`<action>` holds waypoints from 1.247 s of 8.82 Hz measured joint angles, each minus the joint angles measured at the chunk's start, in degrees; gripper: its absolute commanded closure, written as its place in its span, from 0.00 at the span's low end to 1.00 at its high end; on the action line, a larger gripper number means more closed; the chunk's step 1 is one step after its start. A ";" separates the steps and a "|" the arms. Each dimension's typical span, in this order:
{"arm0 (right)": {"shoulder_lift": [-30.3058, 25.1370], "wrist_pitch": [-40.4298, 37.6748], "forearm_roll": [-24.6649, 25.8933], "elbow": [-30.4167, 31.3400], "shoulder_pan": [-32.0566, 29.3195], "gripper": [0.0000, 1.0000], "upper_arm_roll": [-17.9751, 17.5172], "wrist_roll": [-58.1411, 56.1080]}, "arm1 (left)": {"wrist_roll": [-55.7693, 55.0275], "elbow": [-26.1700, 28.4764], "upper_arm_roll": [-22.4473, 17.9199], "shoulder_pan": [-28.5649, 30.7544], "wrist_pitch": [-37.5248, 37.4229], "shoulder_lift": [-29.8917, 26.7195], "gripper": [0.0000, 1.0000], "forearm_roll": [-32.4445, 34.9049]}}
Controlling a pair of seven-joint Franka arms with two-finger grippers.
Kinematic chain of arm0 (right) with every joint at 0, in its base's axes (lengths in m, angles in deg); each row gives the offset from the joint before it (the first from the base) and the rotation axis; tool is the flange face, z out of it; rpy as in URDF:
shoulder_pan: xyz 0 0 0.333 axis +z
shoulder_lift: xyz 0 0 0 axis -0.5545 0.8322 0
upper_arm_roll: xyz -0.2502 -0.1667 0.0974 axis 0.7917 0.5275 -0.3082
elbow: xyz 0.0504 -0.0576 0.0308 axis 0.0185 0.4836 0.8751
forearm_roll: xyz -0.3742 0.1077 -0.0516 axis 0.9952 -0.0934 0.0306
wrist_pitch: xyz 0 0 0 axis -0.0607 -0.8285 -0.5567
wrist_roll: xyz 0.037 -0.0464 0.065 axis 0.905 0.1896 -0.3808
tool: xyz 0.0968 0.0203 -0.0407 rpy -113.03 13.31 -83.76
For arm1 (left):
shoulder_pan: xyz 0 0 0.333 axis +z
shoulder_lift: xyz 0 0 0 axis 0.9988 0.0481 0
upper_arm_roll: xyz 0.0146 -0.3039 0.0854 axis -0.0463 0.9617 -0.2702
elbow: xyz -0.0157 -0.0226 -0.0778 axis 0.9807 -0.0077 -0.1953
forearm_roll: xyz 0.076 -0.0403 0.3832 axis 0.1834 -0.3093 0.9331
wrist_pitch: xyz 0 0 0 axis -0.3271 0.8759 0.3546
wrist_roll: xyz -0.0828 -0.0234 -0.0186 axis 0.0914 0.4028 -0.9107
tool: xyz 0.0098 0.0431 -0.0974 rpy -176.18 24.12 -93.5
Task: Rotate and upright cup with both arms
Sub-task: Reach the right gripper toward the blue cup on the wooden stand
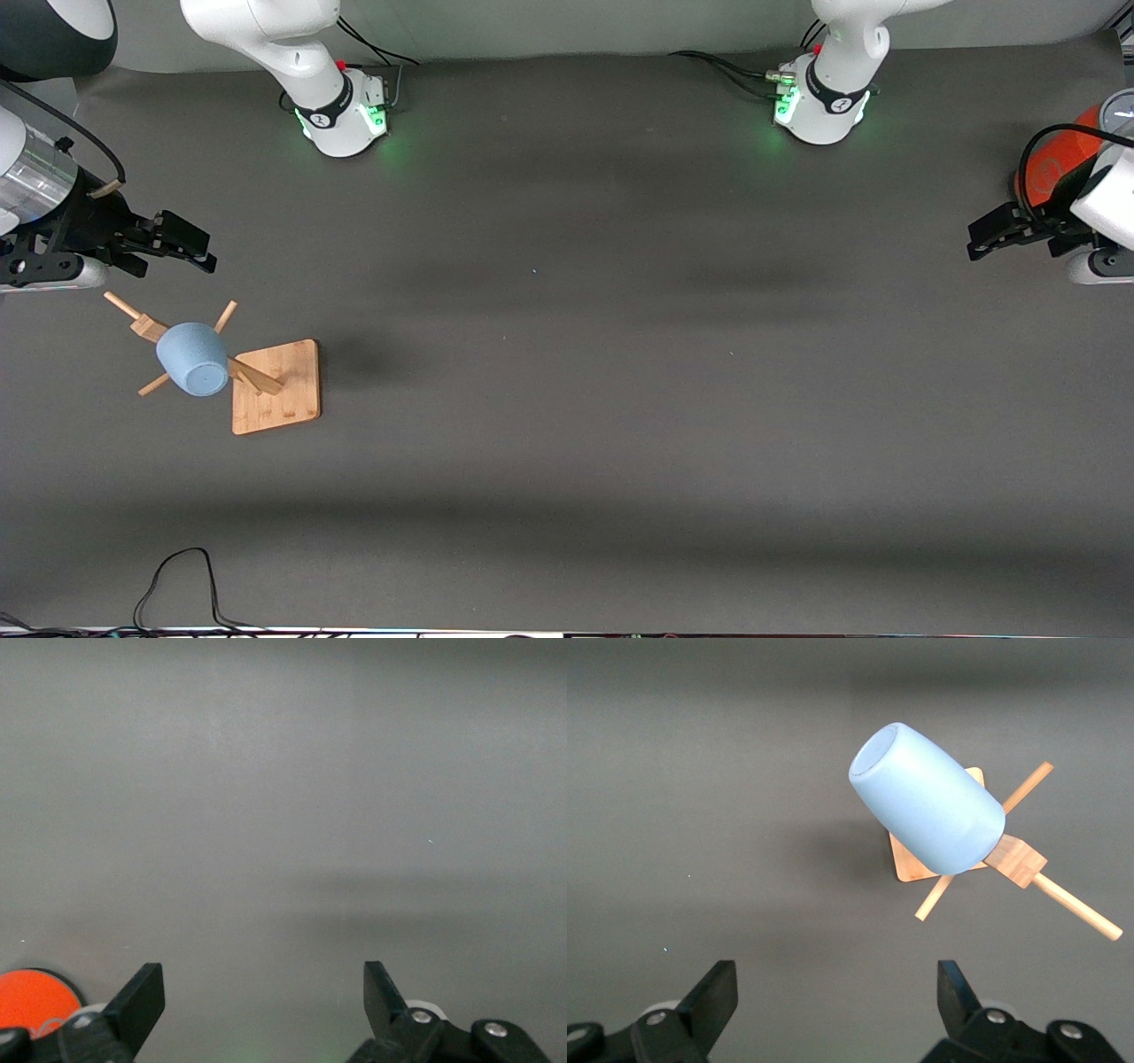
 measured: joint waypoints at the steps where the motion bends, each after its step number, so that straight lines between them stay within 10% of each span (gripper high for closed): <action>1: 0.15 -0.61 0.00 -0.43 0.00 0.00 0.00 0.00 | 0.02 0.00 0.02 0.00 0.03 0.00 0.00 0.00; 7: 2.29 -1.60 0.00 -2.55 0.00 0.00 0.16 0.00 | 0.07 0.00 0.08 0.00 0.07 0.00 0.00 -0.08; 11: 10.96 -4.14 -3.59 -17.11 -0.01 0.00 0.21 3.88 | 0.13 0.00 0.37 -0.16 0.25 0.20 0.00 -0.12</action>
